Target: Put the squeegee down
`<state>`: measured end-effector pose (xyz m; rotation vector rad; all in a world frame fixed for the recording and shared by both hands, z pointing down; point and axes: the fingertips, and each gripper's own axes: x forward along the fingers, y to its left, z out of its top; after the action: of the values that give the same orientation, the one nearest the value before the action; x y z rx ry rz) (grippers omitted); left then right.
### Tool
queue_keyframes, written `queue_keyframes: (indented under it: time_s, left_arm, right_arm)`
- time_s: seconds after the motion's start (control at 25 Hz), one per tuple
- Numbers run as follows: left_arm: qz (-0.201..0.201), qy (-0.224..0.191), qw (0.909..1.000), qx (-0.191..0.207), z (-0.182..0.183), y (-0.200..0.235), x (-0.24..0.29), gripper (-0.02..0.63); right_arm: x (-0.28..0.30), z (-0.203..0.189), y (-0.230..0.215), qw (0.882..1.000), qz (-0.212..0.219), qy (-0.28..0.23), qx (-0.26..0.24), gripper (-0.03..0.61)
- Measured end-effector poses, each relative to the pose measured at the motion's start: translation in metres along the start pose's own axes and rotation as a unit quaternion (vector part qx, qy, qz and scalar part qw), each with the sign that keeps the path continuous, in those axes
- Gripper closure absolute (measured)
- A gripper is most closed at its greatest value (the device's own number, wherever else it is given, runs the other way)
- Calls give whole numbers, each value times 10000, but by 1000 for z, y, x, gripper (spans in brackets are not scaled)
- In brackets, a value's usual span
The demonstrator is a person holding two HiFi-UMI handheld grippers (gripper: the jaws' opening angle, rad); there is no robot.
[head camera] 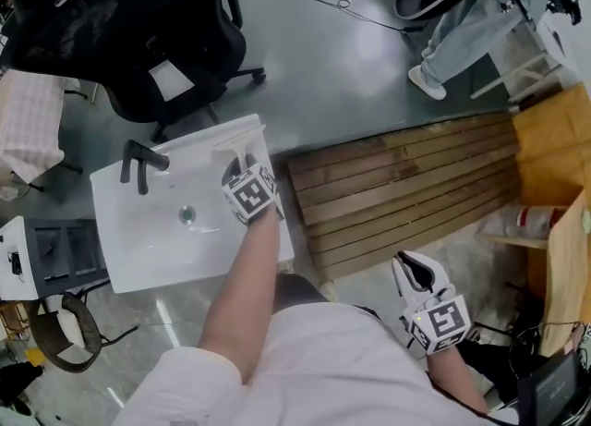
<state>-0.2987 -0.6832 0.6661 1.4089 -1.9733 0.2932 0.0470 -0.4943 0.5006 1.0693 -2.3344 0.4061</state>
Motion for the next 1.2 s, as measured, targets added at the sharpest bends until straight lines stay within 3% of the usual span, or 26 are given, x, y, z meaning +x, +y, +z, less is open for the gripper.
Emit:
queue_keyframes:
  time_s: [0.44,0.64,0.92,1.2]
  left_arm:
    - [39,114,9999,80,-8,-13,20,500]
    - [-58,52,9998,162,-6,-19,15,455]
    - [-138,-165,9994,285,-1,-27,-21,445]
    - [-377,-372,9985,168,-13,-35,-86,446]
  right_arm:
    - [3,-4,-15,9998,-74,28,175,546]
    - [-3,-8,-20,9998,-77,-5,206,546]
    - [-19,-12,-18,9997,63,-203,138,546]
    - [-52,-26,-13,9987,260,-446,-35,546]
